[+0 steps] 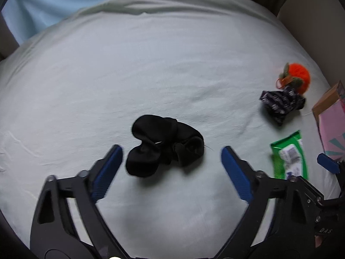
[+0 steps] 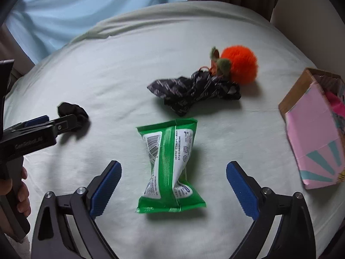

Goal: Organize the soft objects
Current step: 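Grasp the black scrunchie with the left tool while the right grasps the green wipes pack, then carry the black scrunchie with the left tool while the right carries the wipes pack to the box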

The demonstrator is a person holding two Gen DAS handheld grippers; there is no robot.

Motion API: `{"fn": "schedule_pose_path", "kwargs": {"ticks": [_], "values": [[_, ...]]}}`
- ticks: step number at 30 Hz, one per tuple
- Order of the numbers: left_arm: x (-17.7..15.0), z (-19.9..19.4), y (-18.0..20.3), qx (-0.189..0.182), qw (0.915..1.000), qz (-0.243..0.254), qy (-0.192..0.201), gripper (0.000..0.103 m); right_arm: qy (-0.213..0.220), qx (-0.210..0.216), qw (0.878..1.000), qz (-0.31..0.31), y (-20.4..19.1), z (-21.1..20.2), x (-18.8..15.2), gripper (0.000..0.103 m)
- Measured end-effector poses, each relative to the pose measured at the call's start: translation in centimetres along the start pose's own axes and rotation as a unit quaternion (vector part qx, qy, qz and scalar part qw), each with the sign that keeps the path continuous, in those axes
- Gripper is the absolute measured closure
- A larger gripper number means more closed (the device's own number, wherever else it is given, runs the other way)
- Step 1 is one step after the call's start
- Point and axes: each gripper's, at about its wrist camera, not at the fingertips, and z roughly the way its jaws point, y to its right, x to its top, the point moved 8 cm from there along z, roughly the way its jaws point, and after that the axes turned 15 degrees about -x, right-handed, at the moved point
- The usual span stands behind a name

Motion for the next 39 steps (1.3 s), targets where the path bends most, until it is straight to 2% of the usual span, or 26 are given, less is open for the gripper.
{"fn": "schedule_pose_path", "kwargs": {"ticks": [1, 3, 4, 5, 7, 9, 11, 12, 14, 20, 28, 34, 39], "values": [[-0.1, 0.6, -0.1, 0.004, 1.0, 0.002, -0.004, 0.029, -0.002, 0.0, 1.0, 0.005, 0.0, 0.5, -0.1, 0.006], [-0.2, 1.8, -0.1, 0.007, 0.9999, 0.008, -0.011, 0.033, -0.004, 0.007, 1.0, 0.012, -0.3, 1.2, -0.2, 0.007], [-0.3, 1.9, 0.0, 0.007, 0.9999, 0.01, -0.011, 0.035, -0.005, 0.011, 1.0, 0.011, -0.5, 1.4, -0.2, 0.01], [-0.3, 2.2, 0.1, 0.009, 0.9998, 0.014, -0.012, 0.039, -0.008, 0.017, 1.0, 0.009, -0.8, 1.7, -0.4, 0.02], [-0.2, 2.4, 0.1, 0.014, 0.9996, 0.021, -0.012, 0.045, -0.019, 0.029, 0.999, 0.002, -1.4, 2.4, -0.6, 0.032], [0.0, 2.6, 0.1, 0.019, 0.9993, 0.029, -0.012, 0.054, -0.024, 0.034, 0.999, -0.002, -1.8, 2.7, -0.7, 0.04], [0.3, 2.6, -0.1, 0.022, 0.9991, 0.033, -0.012, 0.067, -0.024, 0.028, 0.999, -0.004, -1.9, 2.8, -0.7, 0.047], [0.5, 2.7, -0.1, 0.023, 0.999, 0.036, -0.012, 0.069, -0.023, 0.026, 0.999, -0.005, -2.0, 2.8, -0.7, 0.05], [0.8, 2.7, -0.2, 0.024, 0.9989, 0.037, -0.012, 0.075, -0.024, 0.028, 0.999, -0.005, -2.1, 2.9, -0.7, 0.063], [1.0, 2.5, -0.1, 0.024, 0.9989, 0.039, -0.01, 0.084, -0.024, 0.034, 0.999, -0.005, -2.4, 3.0, -0.7, 0.067], [1.4, 0.9, 1.0, 0.021, 0.9991, 0.038, 0.0, 0.086, -0.013, 0.041, 0.999, 0.002, -1.5, 1.5, -0.3, 0.069], [2.5, -2.4, 3.7, 0.021, 0.9988, 0.041, 0.017, 0.086, 0.0, 0.047, 0.999, 0.007, -0.1, -1.4, 0.6, 0.069], [3.9, -6.7, 7.1, 0.023, 0.998, 0.047, 0.035, 0.086, 0.02, 0.056, 0.998, 0.016, 2.7, -5.9, 1.9, 0.069]]}}
